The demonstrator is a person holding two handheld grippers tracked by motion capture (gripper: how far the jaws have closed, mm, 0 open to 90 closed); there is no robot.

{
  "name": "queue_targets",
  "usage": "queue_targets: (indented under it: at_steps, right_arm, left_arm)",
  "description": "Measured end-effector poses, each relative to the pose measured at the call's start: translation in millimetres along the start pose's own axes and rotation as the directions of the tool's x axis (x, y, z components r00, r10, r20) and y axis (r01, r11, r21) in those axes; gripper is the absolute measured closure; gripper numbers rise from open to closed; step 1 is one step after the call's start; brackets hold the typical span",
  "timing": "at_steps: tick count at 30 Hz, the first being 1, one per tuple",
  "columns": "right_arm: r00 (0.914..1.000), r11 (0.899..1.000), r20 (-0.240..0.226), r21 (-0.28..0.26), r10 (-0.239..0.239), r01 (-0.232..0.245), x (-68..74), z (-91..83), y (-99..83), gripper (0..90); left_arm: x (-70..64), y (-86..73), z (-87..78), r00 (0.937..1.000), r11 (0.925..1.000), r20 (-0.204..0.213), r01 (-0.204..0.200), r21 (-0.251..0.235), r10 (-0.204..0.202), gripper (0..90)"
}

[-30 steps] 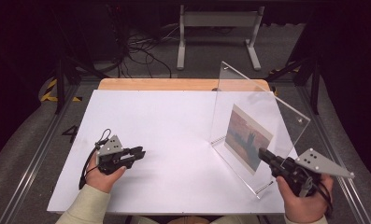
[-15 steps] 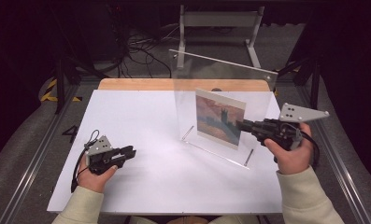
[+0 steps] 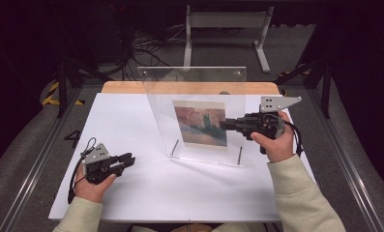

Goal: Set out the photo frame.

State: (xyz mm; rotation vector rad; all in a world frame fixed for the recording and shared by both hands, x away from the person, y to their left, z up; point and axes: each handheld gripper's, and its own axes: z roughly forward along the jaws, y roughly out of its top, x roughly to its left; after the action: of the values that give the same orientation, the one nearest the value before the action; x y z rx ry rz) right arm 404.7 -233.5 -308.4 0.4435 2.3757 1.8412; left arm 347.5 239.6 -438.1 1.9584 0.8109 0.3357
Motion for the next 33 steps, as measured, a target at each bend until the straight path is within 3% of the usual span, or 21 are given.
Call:
queue_targets:
  at_steps: [5, 11, 14, 20, 21, 26, 29, 30, 33]
  right_arm:
    - [0.9986, 1.0, -0.05, 0.024, -0.015, 0.016, -5.3, 7.4, -1.4, 84.9]
    - [0.9947, 0.995, -0.094, 0.085, -0.043, 0.051, -23.1, 4.3, 0.1, 84.2]
    - [0.9952, 0.994, -0.092, 0.103, -0.033, 0.043, -30.1, 3.6, 0.3, 83.5]
    - [0.9984, 0.989, -0.036, 0.138, -0.044, 0.048, -51.7, -2.7, -6.2, 77.3]
    - [0.9983, 0.989, -0.047, 0.14, -0.033, 0.039, -53.7, -4.2, -7.5, 77.6]
    - [0.9985, 0.984, -0.041, 0.17, -0.037, 0.043, -54.4, -11.3, -13.9, 76.0]
    - [0.9994, 0.987, -0.029, 0.162, -0.021, 0.026, -53.7, -19.5, -21.3, 75.3]
    - [0.9994, 0.989, -0.031, 0.148, -0.016, 0.02, -53.2, -23.0, -24.1, 78.8]
    - [0.9989, 0.986, -0.009, 0.159, -0.047, 0.048, -47.9, -25.5, -24.5, 77.3]
  left_arm:
    - [-1.3, -3.9, -4.6, 0.9999, 1.0, -0.008, 0.007, 0.0, -0.007, 73.0]
    - [-2.1, -4.3, -3.9, 1.0, 1.0, -0.004, 0.005, 0.003, -0.005, 72.6]
    - [-2.5, -3.6, -2.2, 1.0, 1.0, 0.0, -0.001, 0.004, 0.001, 72.2]
    - [-2.6, -2.5, 0.6, 0.9999, 1.0, 0.013, 0.0, 0.005, 0.0, 71.6]
    - [-3.1, -2.5, 1.0, 0.9999, 1.0, 0.01, 0.006, 0.001, -0.006, 71.5]
    - [-4.0, -1.5, 0.9, 0.9999, 1.0, 0.011, 0.0, 0.004, 0.0, 71.1]
    - [-4.4, -1.5, 2.0, 0.9999, 1.0, 0.013, 0.0, 0.005, 0.0, 70.8]
    - [-5.1, -1.7, 2.6, 0.9999, 1.0, 0.01, 0.004, 0.008, -0.004, 70.7]
    - [-5.6, -1.0, 4.7, 0.9998, 0.9999, 0.017, -0.008, 0.012, 0.008, 70.7]
